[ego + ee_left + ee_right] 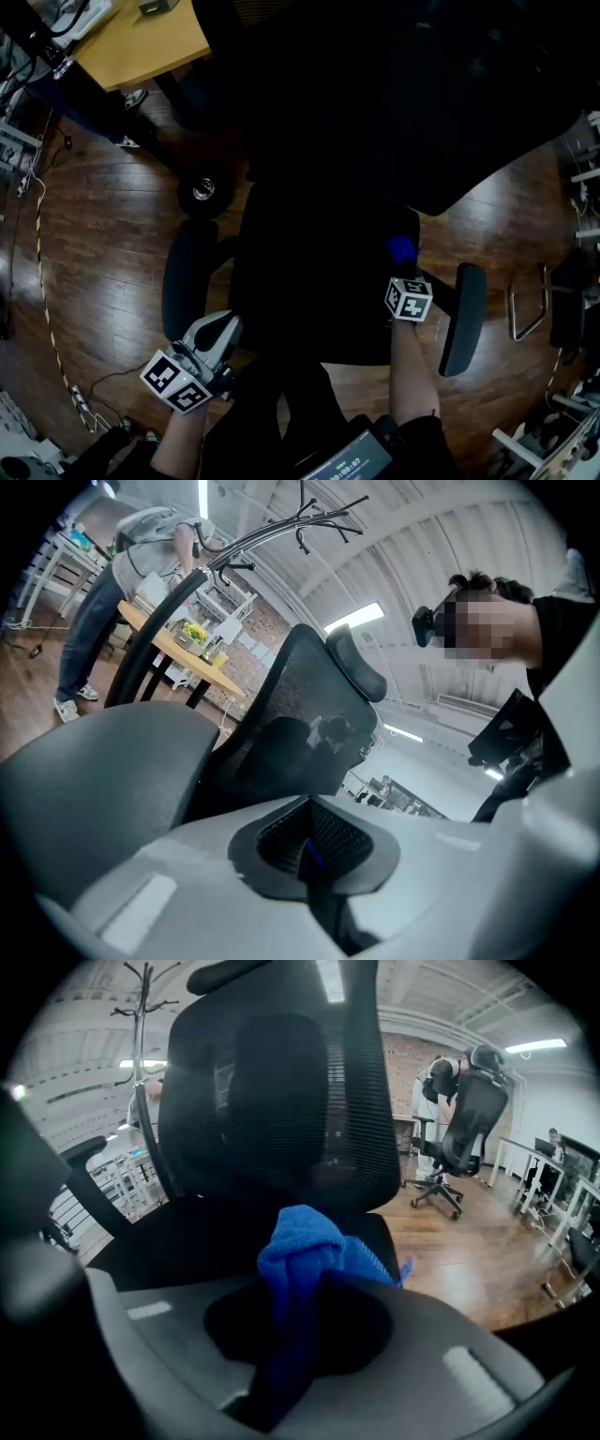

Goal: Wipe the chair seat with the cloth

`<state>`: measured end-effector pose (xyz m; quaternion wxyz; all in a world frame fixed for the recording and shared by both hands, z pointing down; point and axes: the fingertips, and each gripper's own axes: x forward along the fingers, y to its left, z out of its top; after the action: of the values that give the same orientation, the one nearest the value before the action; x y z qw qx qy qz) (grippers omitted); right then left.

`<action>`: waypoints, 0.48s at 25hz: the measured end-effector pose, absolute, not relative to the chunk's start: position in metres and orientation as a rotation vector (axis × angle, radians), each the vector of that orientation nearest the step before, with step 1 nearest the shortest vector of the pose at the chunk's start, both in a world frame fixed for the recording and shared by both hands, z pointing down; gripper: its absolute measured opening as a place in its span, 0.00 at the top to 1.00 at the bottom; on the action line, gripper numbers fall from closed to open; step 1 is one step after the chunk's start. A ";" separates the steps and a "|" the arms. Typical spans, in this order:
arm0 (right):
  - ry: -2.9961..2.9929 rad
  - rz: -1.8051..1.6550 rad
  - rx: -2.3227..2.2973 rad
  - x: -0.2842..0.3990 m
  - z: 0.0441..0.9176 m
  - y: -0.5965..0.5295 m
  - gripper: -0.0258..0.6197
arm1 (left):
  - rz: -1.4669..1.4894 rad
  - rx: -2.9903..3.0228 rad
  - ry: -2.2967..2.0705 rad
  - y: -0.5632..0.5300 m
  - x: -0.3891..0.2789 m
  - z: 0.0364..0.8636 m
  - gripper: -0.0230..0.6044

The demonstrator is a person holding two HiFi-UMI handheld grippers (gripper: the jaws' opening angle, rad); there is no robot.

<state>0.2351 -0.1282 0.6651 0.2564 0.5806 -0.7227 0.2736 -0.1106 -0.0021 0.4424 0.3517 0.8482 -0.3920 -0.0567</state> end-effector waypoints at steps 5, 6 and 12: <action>-1.957 0.704 1.546 0.245 0.668 -0.122 0.87 | -0.148 2.204 -1.023 0.001 -0.109 0.443 0.96; -1.950 0.691 1.535 0.245 0.669 -0.122 0.87 | -0.153 2.204 -1.025 0.001 -0.109 0.442 0.96; -2.107 0.790 1.508 0.195 0.645 -0.130 0.87 | -0.186 2.212 -1.020 0.007 -0.111 0.433 0.96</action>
<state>0.1946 -0.1302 0.6447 0.2145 0.5437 -0.7597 0.2849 -0.1114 0.0075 0.4326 0.3422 0.8508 -0.3923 -0.0714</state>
